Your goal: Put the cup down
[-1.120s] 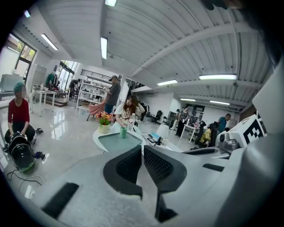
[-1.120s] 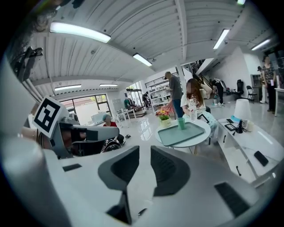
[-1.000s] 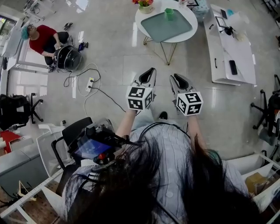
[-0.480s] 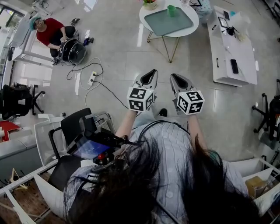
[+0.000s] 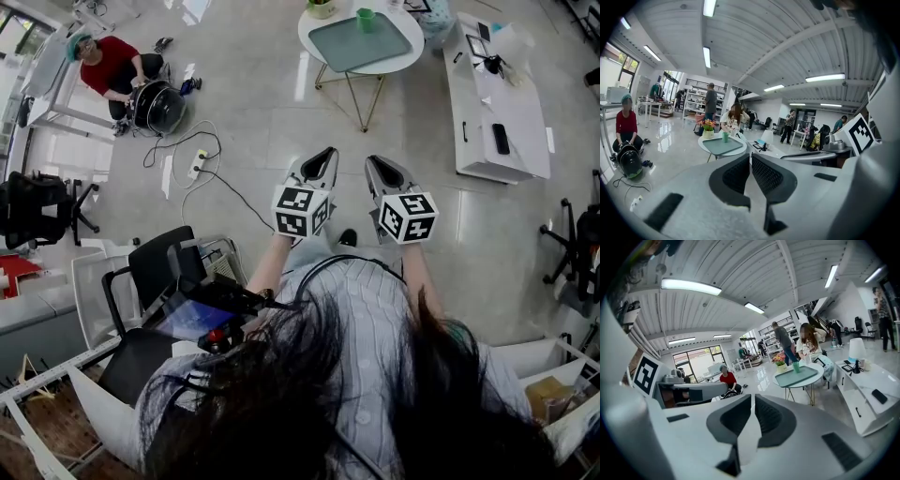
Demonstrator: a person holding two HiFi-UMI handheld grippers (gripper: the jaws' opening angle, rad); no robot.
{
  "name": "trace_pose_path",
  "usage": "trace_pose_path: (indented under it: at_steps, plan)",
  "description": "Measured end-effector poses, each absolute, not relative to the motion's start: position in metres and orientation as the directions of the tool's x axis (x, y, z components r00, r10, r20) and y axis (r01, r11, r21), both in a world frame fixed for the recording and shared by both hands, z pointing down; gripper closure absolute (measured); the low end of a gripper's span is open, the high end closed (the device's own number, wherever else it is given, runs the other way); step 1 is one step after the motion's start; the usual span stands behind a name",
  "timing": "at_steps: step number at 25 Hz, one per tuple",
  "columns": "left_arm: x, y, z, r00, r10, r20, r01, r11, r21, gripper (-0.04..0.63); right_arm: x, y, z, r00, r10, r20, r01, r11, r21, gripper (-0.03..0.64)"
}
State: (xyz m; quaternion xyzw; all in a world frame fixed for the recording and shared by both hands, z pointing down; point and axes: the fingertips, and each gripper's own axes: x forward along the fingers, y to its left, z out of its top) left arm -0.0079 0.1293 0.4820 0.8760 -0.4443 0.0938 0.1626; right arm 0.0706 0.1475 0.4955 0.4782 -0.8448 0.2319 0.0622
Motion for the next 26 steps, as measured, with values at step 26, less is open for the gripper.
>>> trace_pose_path:
  at_steps: [26]
  plan:
    - [0.01, 0.131, 0.482, 0.595, -0.738, 0.319, -0.802, -0.569, 0.18, 0.568, 0.077, 0.145, 0.497, -0.557, -0.764, 0.325, -0.823, 0.458, -0.335, 0.568]
